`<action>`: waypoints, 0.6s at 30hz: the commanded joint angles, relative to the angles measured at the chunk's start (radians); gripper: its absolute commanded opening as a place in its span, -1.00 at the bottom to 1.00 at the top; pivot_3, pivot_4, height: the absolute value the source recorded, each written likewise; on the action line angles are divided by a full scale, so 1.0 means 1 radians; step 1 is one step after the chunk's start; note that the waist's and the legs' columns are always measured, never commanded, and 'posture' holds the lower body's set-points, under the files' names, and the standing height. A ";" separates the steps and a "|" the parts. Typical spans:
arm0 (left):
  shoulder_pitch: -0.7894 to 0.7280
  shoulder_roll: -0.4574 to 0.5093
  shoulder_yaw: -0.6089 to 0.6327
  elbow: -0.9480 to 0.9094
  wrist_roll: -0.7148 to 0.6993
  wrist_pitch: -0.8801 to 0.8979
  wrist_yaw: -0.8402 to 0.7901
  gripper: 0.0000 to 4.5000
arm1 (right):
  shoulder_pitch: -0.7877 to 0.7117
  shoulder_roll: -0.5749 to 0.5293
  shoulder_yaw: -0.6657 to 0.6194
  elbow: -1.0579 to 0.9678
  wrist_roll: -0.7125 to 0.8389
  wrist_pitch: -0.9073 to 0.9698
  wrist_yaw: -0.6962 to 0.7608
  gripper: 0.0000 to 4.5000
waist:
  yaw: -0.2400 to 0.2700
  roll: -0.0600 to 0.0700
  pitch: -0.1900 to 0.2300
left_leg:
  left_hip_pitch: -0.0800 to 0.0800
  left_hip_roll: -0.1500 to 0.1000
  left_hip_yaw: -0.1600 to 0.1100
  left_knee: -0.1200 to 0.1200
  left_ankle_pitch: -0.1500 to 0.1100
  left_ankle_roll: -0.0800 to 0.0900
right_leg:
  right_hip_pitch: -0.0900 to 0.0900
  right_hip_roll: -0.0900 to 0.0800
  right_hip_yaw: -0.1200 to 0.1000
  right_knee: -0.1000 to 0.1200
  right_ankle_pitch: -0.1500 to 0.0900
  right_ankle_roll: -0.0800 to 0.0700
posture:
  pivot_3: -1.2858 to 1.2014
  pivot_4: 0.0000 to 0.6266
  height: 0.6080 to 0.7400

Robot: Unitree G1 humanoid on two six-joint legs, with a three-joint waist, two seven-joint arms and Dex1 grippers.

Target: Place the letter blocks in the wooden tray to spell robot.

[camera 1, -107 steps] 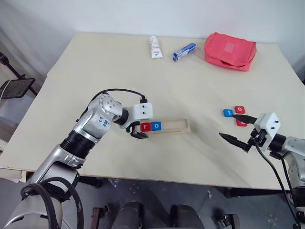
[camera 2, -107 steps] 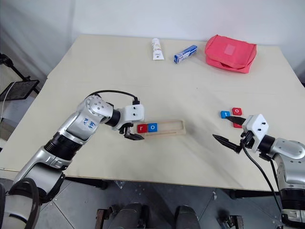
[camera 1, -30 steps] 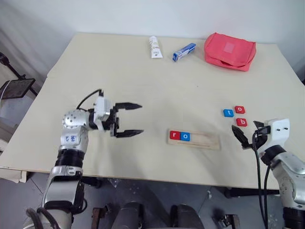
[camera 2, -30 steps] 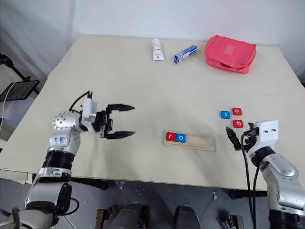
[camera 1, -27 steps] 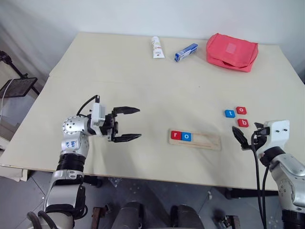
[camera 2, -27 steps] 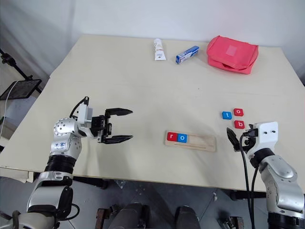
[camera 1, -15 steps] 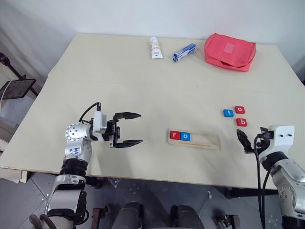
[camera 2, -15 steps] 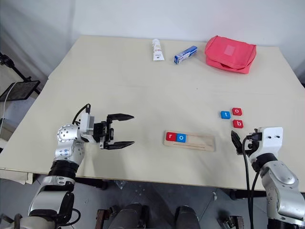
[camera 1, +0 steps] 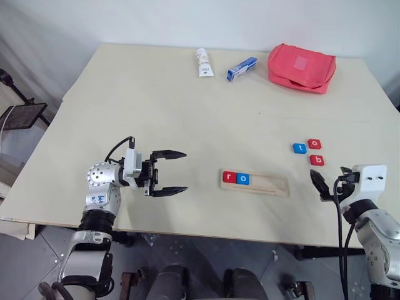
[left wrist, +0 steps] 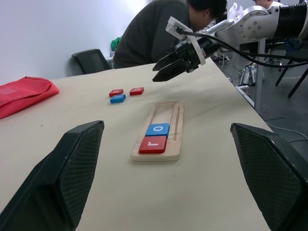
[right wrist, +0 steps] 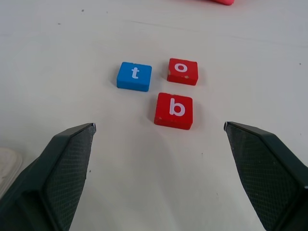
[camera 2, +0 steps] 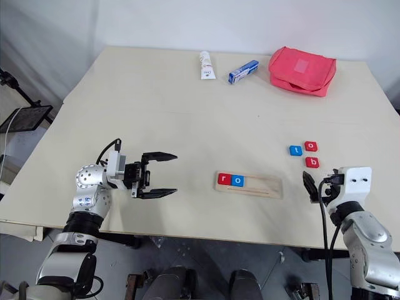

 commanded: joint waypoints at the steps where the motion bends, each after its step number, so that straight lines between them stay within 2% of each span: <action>1: 0.019 0.014 -0.005 -0.050 -0.016 0.002 -0.040 0.99 | -0.031 -0.032 -0.022 -0.019 0.018 0.037 0.003 1.00 | -0.003 0.000 0.000 | 0.000 0.000 0.000 0.000 0.000 0.000 | 0.000 0.000 0.000 0.000 0.000 0.000 | 0.03 -0.52 1.00; 6: 0.037 0.021 -0.010 -0.078 -0.021 0.009 -0.045 0.99 | -0.107 -0.065 -0.010 0.033 0.020 0.118 0.000 1.00 | -0.011 0.000 0.000 | 0.000 0.000 0.000 0.000 0.000 0.000 | 0.000 0.000 0.000 0.000 0.000 0.000 | 0.03 -0.52 1.00; 18: 0.051 0.062 -0.048 -0.095 0.034 0.021 -0.001 0.99 | -0.357 -0.117 0.078 0.393 -0.054 0.108 0.067 1.00 | -0.020 0.000 0.000 | 0.000 0.001 0.000 0.000 0.000 0.000 | 0.000 0.000 0.000 0.000 0.000 0.000 | 0.03 -0.52 1.00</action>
